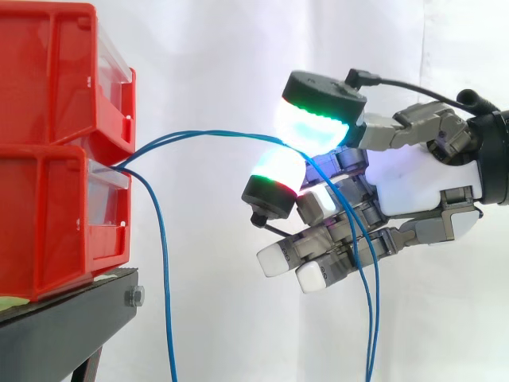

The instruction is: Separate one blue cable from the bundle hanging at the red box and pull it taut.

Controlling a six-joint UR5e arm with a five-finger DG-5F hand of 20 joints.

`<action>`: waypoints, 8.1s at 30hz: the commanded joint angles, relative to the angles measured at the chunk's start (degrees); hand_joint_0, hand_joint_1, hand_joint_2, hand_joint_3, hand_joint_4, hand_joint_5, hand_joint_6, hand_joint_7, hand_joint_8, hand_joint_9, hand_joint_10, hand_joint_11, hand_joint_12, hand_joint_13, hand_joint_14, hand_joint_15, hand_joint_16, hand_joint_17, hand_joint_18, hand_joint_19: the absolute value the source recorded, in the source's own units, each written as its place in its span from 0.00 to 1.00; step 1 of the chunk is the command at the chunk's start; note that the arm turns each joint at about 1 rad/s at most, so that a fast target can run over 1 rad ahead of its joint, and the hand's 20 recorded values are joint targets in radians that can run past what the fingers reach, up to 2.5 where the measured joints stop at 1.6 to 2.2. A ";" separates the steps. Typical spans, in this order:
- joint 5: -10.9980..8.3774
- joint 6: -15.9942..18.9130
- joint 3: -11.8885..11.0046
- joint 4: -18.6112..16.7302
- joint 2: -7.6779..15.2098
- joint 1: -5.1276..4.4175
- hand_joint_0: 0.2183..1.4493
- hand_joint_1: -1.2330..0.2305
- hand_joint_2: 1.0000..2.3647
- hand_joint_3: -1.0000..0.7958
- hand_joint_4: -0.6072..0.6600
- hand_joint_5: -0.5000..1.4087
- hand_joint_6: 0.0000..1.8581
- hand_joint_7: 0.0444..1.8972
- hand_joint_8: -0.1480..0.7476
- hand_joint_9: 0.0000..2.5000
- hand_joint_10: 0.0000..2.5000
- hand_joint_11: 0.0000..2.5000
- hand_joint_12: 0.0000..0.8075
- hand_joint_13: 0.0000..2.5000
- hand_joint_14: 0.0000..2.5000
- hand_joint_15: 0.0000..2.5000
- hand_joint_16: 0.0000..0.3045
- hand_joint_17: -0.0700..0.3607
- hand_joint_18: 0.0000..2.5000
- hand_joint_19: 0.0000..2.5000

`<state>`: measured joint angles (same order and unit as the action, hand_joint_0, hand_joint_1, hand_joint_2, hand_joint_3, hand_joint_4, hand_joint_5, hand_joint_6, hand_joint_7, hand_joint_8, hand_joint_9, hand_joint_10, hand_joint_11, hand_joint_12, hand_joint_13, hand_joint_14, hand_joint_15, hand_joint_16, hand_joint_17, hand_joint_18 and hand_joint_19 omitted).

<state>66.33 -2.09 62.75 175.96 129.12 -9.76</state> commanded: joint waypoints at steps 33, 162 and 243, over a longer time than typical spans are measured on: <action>0.03 -0.10 0.01 0.00 -0.01 0.18 0.37 0.27 0.01 0.36 0.58 0.19 0.51 0.61 0.56 0.45 0.01 0.29 0.42 0.30 0.01 0.14 0.14 0.38 0.29 0.18; -0.67 0.34 0.01 -0.70 -0.01 -0.18 0.42 0.23 0.00 0.28 0.55 0.16 0.51 0.48 0.53 0.45 0.01 0.42 0.41 0.44 0.01 0.32 0.14 0.39 0.31 0.18; -0.67 2.18 0.01 -0.62 -0.01 -0.70 0.30 0.15 0.00 0.28 0.52 0.17 0.50 0.52 0.48 0.48 0.01 0.39 0.43 0.34 0.01 0.24 0.13 0.38 0.28 0.18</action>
<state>65.57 -0.03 62.75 175.01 129.08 -10.53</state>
